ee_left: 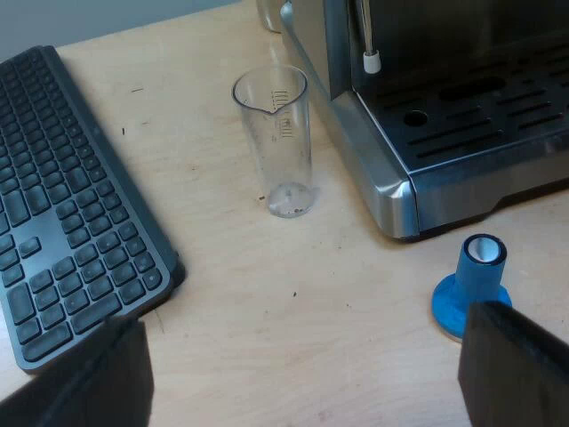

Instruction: Grind coffee beans and then tamp

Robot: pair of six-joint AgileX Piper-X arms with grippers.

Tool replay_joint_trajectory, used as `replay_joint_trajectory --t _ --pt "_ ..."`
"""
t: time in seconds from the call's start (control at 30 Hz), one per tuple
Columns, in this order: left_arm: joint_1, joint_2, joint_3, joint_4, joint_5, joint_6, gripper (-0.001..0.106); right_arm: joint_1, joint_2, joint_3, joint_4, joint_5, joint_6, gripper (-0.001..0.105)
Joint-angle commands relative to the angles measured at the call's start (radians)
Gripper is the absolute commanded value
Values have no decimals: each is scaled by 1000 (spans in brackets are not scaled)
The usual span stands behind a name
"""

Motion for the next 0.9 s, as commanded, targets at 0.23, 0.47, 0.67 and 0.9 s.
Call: replay_joint_trajectory --t 0.23,0.47,0.67,0.9 --pt "0 -38 -2 -17 -1 0 72 -3 -47 -6 -11 -2 -9 71" --pt "0 -38 -2 -17 14 0 72 -3 -45 -6 -11 -2 44 71" --pt "0 -38 -2 -17 14 -2 72 -3 -45 -6 -11 -2 60 71" --pt "0 -38 -10 -7 14 -23 72 -3 -31 -22 -4 40 101 71"
